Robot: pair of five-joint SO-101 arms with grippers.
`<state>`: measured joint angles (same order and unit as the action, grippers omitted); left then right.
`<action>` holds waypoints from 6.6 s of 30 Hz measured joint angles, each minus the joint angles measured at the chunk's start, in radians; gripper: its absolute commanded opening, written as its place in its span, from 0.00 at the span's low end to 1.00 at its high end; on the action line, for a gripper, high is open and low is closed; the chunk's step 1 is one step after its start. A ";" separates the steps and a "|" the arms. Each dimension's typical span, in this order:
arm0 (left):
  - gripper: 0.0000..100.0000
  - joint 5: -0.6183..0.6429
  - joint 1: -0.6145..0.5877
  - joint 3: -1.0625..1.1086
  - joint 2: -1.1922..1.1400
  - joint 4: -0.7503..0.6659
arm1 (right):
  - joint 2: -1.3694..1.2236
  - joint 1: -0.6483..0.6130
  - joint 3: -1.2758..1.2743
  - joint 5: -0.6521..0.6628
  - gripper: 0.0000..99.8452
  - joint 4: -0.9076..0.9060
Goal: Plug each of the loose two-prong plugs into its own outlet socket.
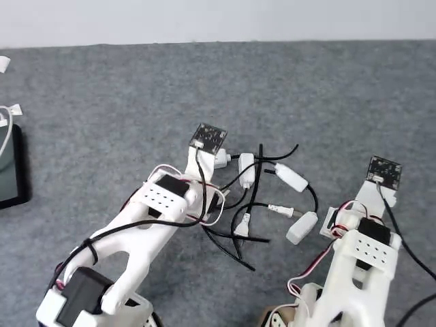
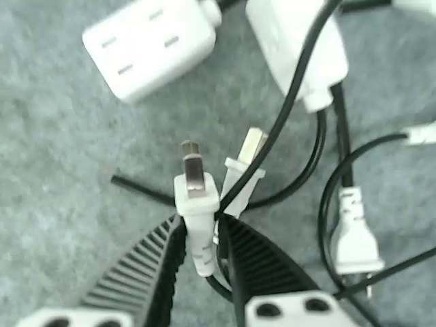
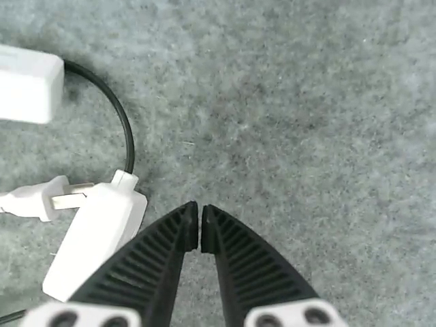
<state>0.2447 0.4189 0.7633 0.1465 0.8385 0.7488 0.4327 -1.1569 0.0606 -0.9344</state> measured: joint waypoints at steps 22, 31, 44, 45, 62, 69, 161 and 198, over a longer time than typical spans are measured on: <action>0.25 0.034 0.091 -0.407 -0.189 0.029 | 0.000 0.000 0.000 0.006 0.02 0.000; 0.26 0.040 0.143 -0.554 -0.043 0.405 | 0.000 0.005 0.000 0.006 0.02 0.000; 0.27 -0.273 0.354 0.061 0.370 0.101 | 0.011 0.315 0.000 -0.068 0.02 0.000; 0.27 -0.276 0.359 0.061 0.353 0.072 | 0.011 0.341 0.000 -0.068 0.02 0.000; 0.26 -0.331 0.502 -0.358 -0.252 -0.025 | 0.011 0.575 -0.005 -0.003 0.02 0.106; 0.26 -0.331 0.529 -0.454 -0.402 -0.068 | 0.011 0.575 -0.064 0.103 0.02 0.109; 0.26 0.104 -0.149 0.460 0.482 -0.054 | 0.017 0.390 -0.178 0.250 0.01 0.172; 0.02 -0.166 -0.129 0.411 0.397 -0.037 | 0.017 0.390 -0.178 0.250 0.01 0.172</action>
<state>0.0790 0.2900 1.1745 0.5439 0.8017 0.7656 0.8224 -1.3349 0.3107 -0.7626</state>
